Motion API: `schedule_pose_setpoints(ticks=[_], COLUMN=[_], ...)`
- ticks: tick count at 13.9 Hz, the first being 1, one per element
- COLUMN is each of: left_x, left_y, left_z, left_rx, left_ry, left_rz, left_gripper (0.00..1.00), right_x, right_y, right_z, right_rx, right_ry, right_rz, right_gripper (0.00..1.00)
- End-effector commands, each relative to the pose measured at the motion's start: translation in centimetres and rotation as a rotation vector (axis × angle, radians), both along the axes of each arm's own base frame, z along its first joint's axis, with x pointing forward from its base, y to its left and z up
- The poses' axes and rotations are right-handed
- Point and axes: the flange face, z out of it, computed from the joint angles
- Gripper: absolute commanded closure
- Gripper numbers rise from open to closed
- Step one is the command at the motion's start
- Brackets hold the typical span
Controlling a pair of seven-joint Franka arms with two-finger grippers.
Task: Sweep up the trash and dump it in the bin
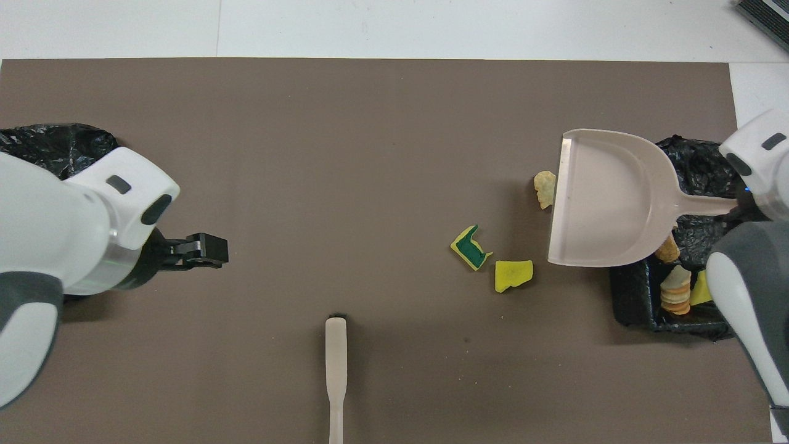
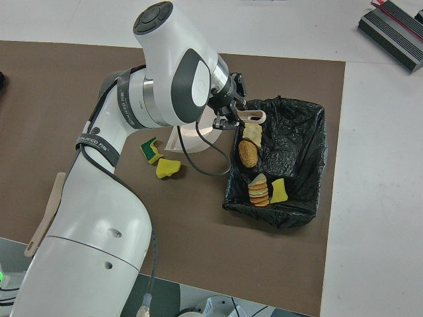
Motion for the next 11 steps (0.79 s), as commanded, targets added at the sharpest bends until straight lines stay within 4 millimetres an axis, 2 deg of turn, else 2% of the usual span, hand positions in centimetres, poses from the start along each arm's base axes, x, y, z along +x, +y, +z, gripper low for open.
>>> schedule_pose_setpoints(ticks=[1, 3, 5, 8, 10, 11], left_x=[2.2, 3.9, 4.5, 4.6, 4.2, 3.9], left_y=[4.0, 5.8, 5.9, 6.9, 7.1, 7.2], left_z=[2.7, 3.5, 5.0, 5.3, 6.1, 6.3], left_rx=[0.007, 0.001, -0.002, 0.0, -0.007, -0.007], left_ry=[-0.029, 0.006, 0.011, 0.006, -0.026, -0.03], left_rz=[-0.047, -0.027, -0.056, -0.072, -0.121, -0.127], left_gripper=[0.0, 0.0, 0.0, 0.0, 0.0, 0.0], right_x=[0.1, 0.1, 0.0, -0.3, -0.6, -0.7], right_y=[3.9, 6.5, 9.6, 14.4, 18.6, 19.8], right_z=[-1.7, -3.2, -4.2, -5.6, -6.5, -6.8], right_rx=[0.096, 0.122, 0.143, 0.159, 0.15, 0.15], right_ry=[0.007, 0.016, 0.012, 0.002, -0.01, -0.027], right_rz=[-0.183, -0.349, -0.481, -0.668, -0.745, -0.823], right_gripper=[1.0, 1.0, 1.0, 1.0, 1.0, 1.0])
